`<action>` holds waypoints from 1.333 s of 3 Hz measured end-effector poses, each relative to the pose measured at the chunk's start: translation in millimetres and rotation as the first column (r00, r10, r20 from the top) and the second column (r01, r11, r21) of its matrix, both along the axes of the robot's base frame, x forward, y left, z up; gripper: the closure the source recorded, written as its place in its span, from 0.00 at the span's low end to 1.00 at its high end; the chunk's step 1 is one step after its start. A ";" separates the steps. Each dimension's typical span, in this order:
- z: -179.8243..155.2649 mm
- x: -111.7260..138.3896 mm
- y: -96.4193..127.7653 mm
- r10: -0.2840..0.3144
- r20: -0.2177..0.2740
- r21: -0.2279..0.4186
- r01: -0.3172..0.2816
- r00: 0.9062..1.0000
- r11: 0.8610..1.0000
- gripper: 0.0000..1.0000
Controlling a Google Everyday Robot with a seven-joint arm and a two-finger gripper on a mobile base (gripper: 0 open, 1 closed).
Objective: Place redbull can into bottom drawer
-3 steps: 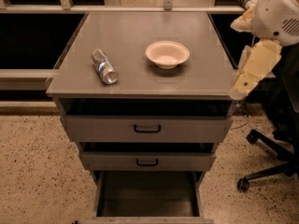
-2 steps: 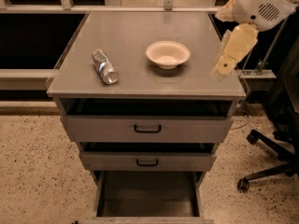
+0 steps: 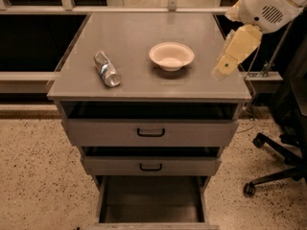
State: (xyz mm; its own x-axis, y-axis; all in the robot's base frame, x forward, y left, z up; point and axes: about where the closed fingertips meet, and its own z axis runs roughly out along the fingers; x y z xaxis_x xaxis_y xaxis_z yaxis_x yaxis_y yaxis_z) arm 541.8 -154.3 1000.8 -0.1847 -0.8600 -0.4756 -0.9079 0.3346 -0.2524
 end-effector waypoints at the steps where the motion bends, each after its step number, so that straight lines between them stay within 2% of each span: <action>1: -2.6 48.6 10.9 -0.097 0.050 0.082 0.092 0.994 0.992 0.00; 2: -4.6 95.7 35.0 -0.120 0.084 0.139 0.107 0.989 0.984 0.00; 3: -21.4 130.9 67.1 -0.091 0.058 0.194 0.078 0.994 0.978 0.00; 4: -24.9 134.7 68.6 -0.089 0.054 0.197 0.077 0.995 0.977 0.00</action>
Offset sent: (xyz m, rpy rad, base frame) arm 0.1545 0.0636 -0.0030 0.2042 -0.1448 -0.1382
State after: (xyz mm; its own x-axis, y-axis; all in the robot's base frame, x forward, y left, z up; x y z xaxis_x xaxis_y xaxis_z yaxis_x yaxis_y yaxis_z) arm 676.5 -85.7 975.9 -0.2167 -0.7327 -0.6452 -0.8594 0.4567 -0.2300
